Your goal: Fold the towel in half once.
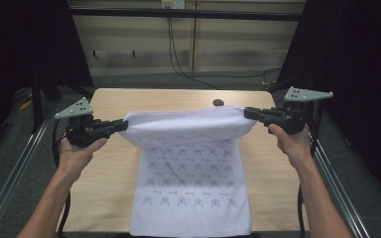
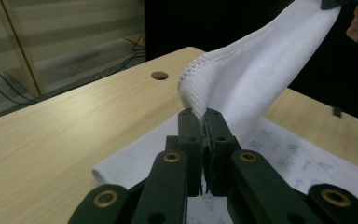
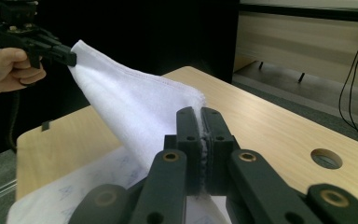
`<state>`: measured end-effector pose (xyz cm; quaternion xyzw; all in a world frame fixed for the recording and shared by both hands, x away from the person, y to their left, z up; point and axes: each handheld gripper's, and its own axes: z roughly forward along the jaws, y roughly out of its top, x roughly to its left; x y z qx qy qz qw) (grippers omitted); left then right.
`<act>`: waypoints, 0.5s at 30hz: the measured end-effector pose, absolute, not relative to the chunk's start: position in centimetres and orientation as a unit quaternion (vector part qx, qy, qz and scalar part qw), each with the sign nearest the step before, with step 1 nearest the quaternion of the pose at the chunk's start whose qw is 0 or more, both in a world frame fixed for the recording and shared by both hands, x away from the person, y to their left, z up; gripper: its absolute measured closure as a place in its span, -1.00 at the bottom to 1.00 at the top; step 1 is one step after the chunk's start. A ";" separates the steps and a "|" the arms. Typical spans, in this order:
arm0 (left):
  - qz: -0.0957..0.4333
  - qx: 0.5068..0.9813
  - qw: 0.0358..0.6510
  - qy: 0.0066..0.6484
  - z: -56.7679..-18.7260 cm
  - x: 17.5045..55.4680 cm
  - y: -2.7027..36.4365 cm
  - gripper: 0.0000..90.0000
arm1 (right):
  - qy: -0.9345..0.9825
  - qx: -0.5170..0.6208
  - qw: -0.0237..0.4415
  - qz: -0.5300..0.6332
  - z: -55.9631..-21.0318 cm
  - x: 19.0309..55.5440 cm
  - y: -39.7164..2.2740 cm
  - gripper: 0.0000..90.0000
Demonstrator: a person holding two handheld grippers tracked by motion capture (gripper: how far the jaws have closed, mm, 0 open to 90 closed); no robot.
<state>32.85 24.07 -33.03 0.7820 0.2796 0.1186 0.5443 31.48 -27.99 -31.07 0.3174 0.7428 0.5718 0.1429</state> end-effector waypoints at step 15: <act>-0.005 0.832 0.475 0.287 -45.1 26.2 24.2 0.94 | 0.799 0.358 0.037 0.482 -43.4 21.4 -27.3 0.93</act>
